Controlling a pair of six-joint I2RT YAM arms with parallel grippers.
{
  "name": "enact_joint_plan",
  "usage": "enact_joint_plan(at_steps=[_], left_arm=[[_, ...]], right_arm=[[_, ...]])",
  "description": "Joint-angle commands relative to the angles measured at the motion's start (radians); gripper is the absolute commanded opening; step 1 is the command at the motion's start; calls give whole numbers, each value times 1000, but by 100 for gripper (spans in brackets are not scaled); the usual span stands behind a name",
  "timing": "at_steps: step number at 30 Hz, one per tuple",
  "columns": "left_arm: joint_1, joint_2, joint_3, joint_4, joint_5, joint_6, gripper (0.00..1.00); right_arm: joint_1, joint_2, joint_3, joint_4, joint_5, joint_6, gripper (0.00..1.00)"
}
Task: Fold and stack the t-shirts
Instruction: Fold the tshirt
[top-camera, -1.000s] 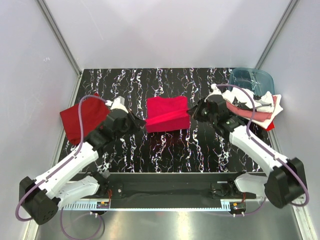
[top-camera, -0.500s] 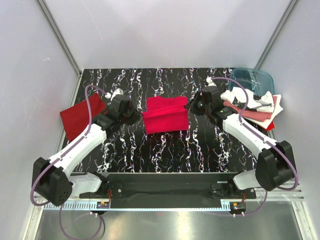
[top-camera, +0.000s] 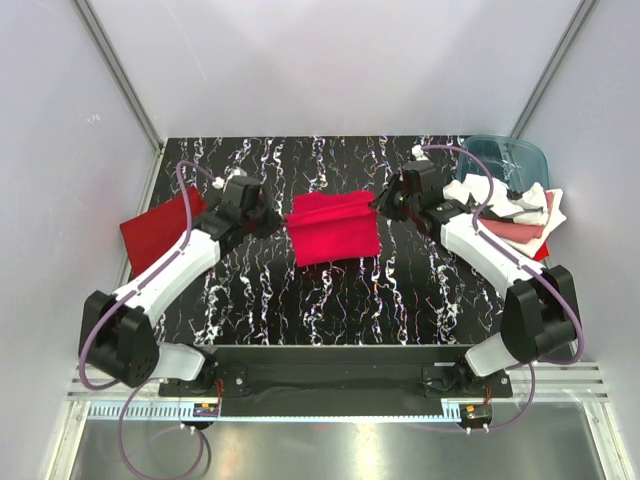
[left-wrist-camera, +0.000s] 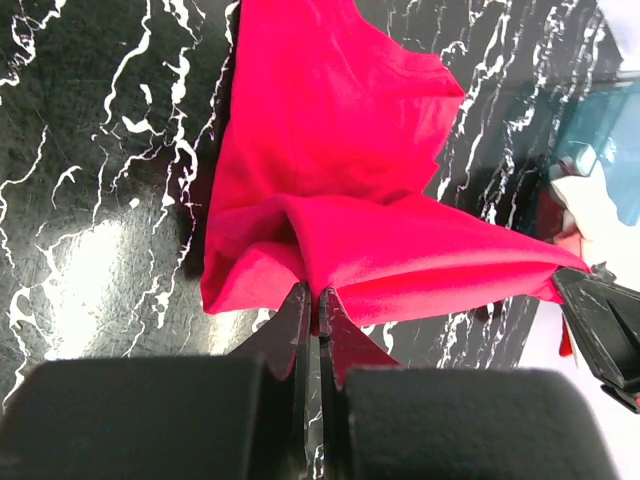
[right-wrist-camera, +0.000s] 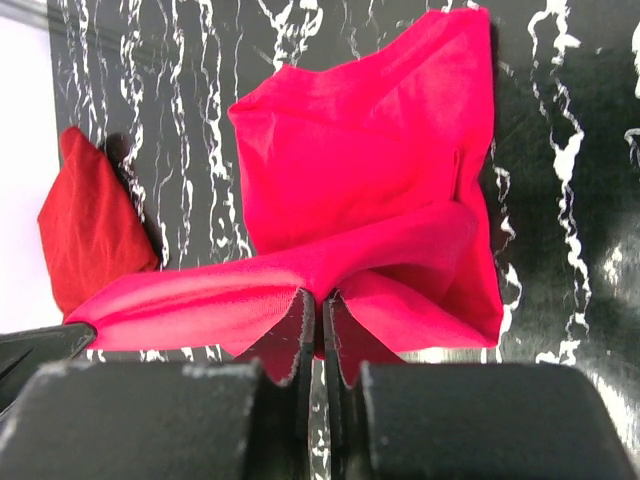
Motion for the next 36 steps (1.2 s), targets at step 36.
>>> enact_joint_plan(at_steps=[36], left_arm=[[-627,-436,-343,-179,-228,-408,0]], right_arm=[[-30,-681,-427,-205,-137,4,0]])
